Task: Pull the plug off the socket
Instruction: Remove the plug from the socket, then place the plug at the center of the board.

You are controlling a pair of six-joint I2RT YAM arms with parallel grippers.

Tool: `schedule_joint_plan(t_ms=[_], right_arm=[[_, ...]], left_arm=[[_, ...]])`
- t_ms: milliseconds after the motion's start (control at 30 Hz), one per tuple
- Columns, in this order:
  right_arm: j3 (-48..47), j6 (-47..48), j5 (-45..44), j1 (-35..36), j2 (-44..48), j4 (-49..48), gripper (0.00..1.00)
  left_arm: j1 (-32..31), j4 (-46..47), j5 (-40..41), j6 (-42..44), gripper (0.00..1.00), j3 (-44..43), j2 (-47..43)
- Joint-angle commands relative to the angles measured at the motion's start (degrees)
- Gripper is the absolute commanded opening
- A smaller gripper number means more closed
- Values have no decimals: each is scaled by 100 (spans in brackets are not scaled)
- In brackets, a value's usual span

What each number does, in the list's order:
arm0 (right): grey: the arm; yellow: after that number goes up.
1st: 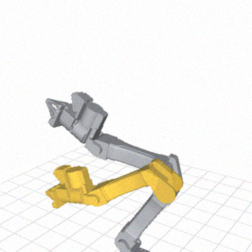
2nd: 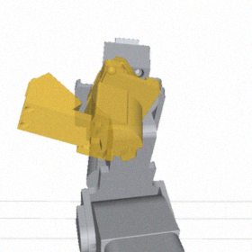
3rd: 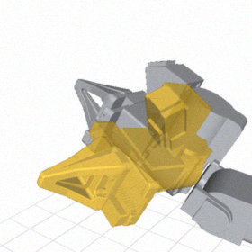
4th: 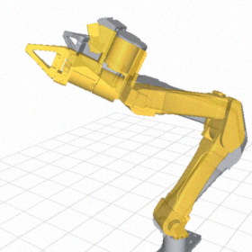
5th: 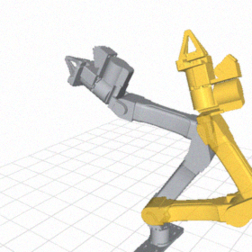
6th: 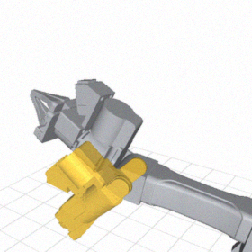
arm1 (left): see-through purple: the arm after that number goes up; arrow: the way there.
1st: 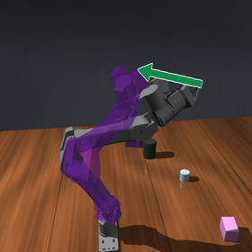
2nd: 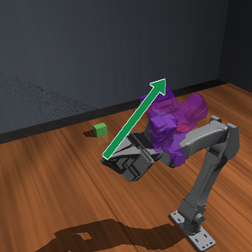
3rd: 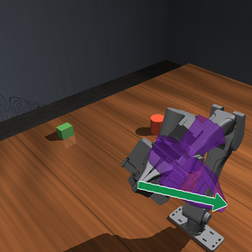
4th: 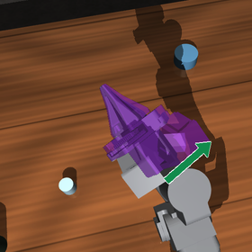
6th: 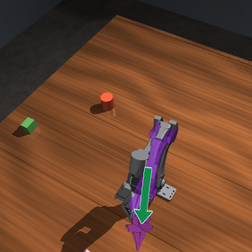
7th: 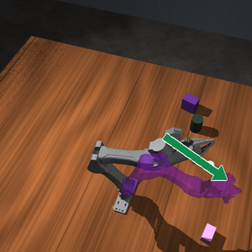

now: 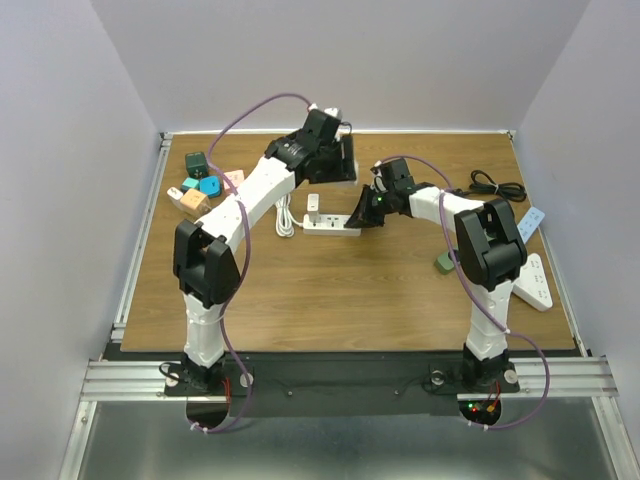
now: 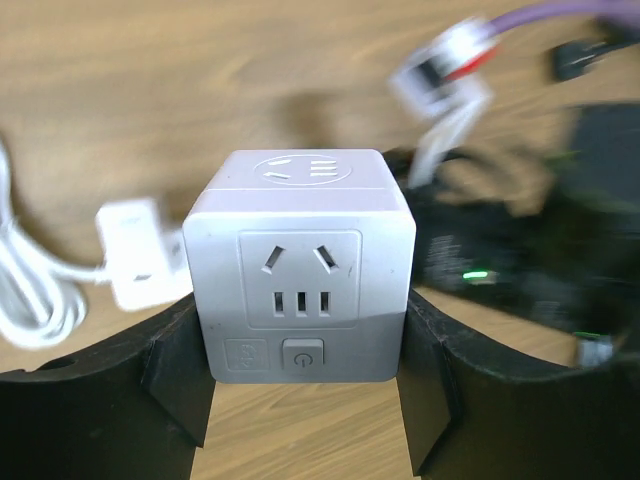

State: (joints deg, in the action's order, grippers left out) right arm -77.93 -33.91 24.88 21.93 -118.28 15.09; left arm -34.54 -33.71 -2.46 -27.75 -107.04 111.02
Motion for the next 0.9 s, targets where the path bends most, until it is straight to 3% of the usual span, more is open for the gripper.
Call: schedule_joint_plan(t_ms=[0,133,200,433,667,867], right_arm=[[683,781,-2102,74,-1277,1488,1],[665,781,-2111,65,-1259,1488,0],[665,790,-2075,65,-1259,1488,0],[639,807,-2049,74,-1250,1497,0],[630,825,-2023,65,-1206,1497,1],[613,833,-1996,65,-1198,1497,1]], left_arm=[[-376,-554,61,322,0,-1220,312],[-395,-918,202,366,0,-1872,394],[-272,-839,746,367,0,-1794,114],[1035,-593,1371,428,0,-1136,-502],[1801,-189,1257,612,0,50,-503],[2390,313,968,639,0,501,-415]])
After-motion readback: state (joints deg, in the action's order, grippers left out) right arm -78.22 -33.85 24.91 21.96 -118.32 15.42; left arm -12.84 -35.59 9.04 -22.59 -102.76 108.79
